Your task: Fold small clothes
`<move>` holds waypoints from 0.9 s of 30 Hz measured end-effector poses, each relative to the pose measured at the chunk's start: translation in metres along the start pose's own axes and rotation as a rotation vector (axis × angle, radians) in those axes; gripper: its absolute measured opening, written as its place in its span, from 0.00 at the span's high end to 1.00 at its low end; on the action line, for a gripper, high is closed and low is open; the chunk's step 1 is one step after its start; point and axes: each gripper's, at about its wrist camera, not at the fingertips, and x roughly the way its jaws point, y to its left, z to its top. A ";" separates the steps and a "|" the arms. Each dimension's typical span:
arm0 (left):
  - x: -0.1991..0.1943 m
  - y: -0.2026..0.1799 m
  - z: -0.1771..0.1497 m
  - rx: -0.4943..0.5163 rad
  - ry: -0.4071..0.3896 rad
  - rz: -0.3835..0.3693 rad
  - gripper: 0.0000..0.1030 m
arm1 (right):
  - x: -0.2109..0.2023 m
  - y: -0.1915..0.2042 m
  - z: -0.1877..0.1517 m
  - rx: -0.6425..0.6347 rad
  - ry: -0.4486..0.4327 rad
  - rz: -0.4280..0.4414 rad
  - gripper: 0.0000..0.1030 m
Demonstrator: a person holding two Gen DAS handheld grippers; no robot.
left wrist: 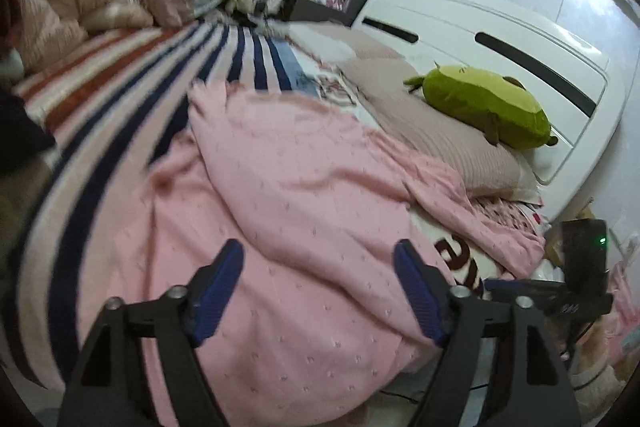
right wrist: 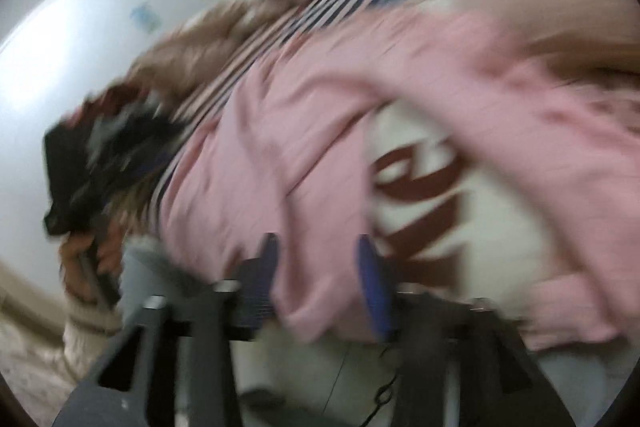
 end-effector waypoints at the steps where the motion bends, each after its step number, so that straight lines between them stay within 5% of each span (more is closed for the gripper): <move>1: -0.004 -0.003 0.003 0.008 -0.024 0.013 0.20 | -0.011 -0.008 0.001 0.021 -0.046 -0.038 0.58; 6: -0.018 -0.020 0.014 0.045 -0.142 0.067 0.07 | -0.075 -0.048 -0.011 0.107 -0.294 -0.249 0.50; 8: -0.019 -0.027 0.017 0.071 -0.156 0.083 0.01 | -0.100 -0.064 -0.021 0.145 -0.385 -0.318 0.34; 13: -0.010 -0.046 0.024 0.144 -0.161 0.167 0.01 | -0.114 -0.103 -0.026 0.202 -0.400 -0.447 0.29; 16: -0.006 -0.053 0.026 0.159 -0.173 0.207 0.01 | -0.099 -0.117 -0.023 0.218 -0.359 -0.374 0.29; 18: -0.005 -0.059 0.025 0.158 -0.177 0.218 0.01 | -0.093 -0.118 -0.024 0.199 -0.362 -0.307 0.41; 20: -0.004 -0.064 0.024 0.168 -0.179 0.233 0.01 | -0.083 -0.111 -0.020 0.151 -0.343 -0.314 0.71; 22: -0.002 -0.068 0.024 0.186 -0.175 0.254 0.01 | -0.071 -0.103 -0.017 0.104 -0.325 -0.337 0.87; 27: 0.003 -0.075 0.031 0.193 -0.148 0.273 0.01 | -0.075 -0.090 -0.012 0.065 -0.403 -0.345 0.93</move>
